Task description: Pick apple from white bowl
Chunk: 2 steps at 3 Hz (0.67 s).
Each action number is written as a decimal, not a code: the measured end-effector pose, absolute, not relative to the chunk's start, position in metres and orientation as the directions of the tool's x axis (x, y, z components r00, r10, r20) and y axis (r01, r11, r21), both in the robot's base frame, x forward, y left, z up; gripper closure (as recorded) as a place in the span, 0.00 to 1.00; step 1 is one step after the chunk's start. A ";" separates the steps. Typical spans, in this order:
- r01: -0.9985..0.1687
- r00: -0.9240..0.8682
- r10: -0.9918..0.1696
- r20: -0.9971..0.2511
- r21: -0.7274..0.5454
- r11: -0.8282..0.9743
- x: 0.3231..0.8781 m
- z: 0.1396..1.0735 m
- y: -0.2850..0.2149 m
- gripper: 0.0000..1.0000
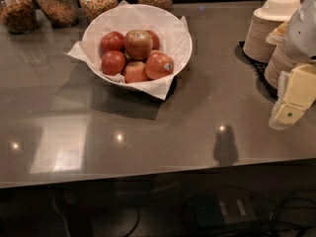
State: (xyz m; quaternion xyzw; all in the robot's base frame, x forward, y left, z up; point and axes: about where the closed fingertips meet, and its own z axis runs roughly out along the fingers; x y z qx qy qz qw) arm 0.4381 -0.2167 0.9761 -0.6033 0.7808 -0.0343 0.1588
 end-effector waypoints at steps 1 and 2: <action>-0.931 -0.222 -0.953 -0.207 -0.246 0.270 0.438 0.976 -0.217 0.00; -0.915 -0.227 -0.939 -0.257 -0.275 0.296 0.447 0.979 -0.208 0.00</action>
Offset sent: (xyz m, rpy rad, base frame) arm 0.0236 0.0191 0.0028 0.1080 -0.0943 -0.0410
